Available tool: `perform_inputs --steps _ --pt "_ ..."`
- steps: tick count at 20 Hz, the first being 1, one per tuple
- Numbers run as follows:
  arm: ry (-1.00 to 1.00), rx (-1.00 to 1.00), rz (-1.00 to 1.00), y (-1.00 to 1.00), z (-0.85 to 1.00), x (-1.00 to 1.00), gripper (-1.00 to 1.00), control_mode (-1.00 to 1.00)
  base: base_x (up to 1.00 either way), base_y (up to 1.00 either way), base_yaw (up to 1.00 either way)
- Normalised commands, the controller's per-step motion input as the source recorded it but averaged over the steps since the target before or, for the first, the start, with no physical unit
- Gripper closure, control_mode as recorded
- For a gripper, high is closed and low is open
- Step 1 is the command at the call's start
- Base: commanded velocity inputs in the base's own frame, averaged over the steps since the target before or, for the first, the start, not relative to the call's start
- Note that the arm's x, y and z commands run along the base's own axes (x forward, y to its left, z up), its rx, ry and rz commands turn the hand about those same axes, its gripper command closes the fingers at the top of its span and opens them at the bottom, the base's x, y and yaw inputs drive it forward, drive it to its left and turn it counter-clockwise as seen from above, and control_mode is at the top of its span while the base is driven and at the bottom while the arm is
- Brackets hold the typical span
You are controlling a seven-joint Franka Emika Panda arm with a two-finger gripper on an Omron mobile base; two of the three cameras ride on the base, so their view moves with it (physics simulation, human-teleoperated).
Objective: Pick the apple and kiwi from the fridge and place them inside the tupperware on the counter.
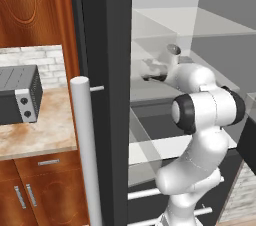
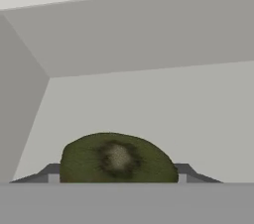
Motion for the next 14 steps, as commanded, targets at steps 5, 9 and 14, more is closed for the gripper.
perform_inputs --steps 5,9,14 --pt "-0.13 0.01 0.00 -0.50 0.48 -1.00 1.00 -1.00 0.00 0.00 0.00" --pt "-0.05 0.00 0.05 -0.07 0.98 -1.00 1.00 -1.00 0.00 0.00 0.00" --pt "0.06 -0.01 0.12 0.00 0.74 -1.00 1.00 -1.00 0.00 0.00 0.00"
